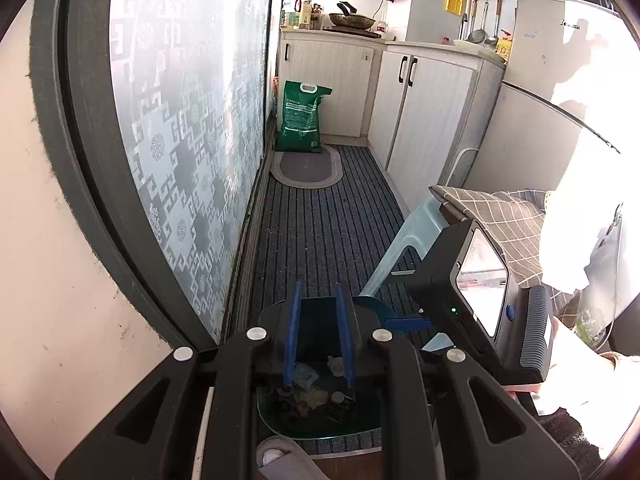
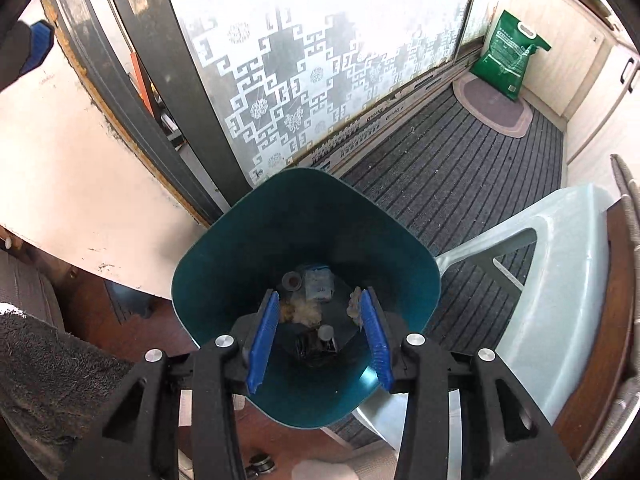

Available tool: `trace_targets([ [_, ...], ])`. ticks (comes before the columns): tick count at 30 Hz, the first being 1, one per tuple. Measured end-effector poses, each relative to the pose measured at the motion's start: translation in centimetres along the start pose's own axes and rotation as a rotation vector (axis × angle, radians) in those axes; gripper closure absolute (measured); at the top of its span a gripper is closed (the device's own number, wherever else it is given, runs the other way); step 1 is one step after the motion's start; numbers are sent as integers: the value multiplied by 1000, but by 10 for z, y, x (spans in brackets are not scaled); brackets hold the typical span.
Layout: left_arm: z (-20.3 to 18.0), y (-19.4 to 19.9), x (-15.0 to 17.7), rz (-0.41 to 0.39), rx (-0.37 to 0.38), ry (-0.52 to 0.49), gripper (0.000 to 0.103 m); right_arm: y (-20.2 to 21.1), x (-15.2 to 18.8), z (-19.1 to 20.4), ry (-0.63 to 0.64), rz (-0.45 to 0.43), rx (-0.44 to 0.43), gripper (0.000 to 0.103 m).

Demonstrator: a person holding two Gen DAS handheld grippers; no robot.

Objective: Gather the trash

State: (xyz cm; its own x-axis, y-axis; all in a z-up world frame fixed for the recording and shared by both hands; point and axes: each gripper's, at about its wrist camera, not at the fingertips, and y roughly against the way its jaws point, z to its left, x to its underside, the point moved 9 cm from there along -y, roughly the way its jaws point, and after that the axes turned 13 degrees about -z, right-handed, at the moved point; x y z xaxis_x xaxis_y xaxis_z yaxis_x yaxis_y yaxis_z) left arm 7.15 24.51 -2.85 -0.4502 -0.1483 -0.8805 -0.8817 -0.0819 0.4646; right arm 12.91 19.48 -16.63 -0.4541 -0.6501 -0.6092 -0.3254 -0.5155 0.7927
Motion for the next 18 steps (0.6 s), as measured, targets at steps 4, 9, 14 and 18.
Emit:
trace_targets([
  [4, -4, 14, -12, -46, -19, -14, 75, 31, -18, -2, -9, -105, 22, 60],
  [9, -15, 28, -21, -90, -21, -19, 65, 77, -31, -6, -36, -229, 49, 60],
  [14, -17, 39, -19, -125, -72, -5, 46, 123, -35, -9, -45, -343, 120, 60],
  [18, -19, 51, -15, -157, -119, -20, 33, 154, -25, -15, -61, -398, 163, 51],
])
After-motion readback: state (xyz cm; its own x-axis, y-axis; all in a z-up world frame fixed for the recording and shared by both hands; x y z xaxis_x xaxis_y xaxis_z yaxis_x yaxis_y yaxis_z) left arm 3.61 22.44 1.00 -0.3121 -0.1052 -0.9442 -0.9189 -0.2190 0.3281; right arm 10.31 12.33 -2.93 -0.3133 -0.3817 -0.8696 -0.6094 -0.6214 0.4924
